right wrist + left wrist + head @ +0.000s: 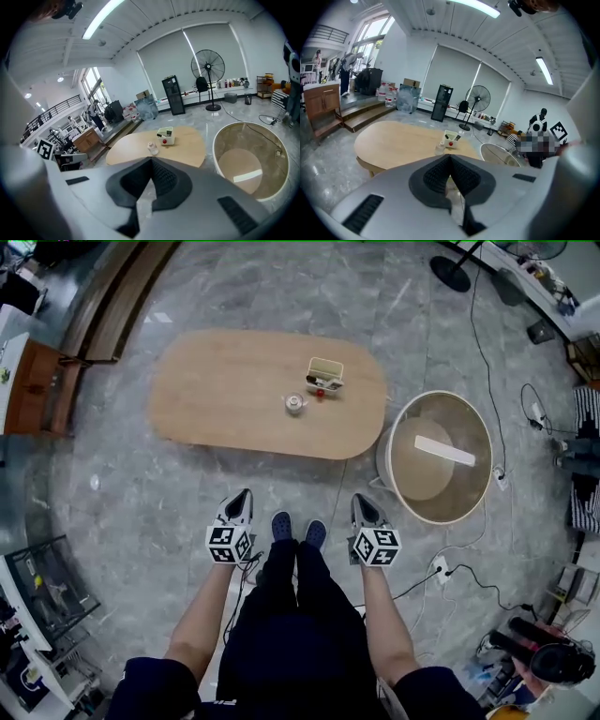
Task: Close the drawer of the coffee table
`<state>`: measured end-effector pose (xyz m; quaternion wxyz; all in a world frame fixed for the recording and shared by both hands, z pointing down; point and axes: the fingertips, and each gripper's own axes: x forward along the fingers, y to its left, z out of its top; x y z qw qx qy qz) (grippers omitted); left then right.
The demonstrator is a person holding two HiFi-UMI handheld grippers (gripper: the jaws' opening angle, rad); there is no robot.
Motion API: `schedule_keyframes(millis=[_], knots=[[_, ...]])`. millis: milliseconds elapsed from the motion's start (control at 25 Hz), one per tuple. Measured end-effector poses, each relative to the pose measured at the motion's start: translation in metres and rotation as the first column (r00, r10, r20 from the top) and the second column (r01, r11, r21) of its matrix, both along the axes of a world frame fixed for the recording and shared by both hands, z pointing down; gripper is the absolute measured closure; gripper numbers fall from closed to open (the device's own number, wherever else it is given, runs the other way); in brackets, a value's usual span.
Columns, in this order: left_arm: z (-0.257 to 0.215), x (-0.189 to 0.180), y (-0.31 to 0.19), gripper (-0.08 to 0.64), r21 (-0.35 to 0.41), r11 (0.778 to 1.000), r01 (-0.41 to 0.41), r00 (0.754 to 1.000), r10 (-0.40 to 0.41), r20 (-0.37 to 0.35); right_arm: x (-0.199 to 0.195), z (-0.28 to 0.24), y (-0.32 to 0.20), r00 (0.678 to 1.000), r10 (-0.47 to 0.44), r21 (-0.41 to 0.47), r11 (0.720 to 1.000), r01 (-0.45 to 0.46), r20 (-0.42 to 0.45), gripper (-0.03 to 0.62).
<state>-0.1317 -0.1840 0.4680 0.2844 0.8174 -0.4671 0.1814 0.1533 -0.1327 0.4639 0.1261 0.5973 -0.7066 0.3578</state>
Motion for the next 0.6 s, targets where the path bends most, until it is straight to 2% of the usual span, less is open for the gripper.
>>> schedule_keyframes(millis=[160,280,440,600], knots=[[-0.019,0.011,0.010,0.535,-0.001,0.998,-0.060,0.998,0.060,0.030,0.004,-0.017,0.012,1.000,0.003,-0.014,1.000,-0.003,0.003,0.566],[-0.035,0.020,0.011,0.535,0.000,0.998,-0.064,0.998,0.064,0.008,0.006,-0.029,0.013,1.000,-0.023,-0.018,1.000,0.023,-0.010,0.566],[-0.048,0.034,0.005,0.535,0.004,0.996,-0.085,0.996,0.085,-0.002,0.012,-0.042,0.010,1.000,-0.014,-0.018,1.000,0.014,0.009,0.566],[-0.061,0.035,0.003,0.535,0.000,0.996,-0.089,0.996,0.089,-0.005,-0.002,-0.060,0.012,0.998,-0.059,-0.008,0.998,0.059,0.019,0.566]])
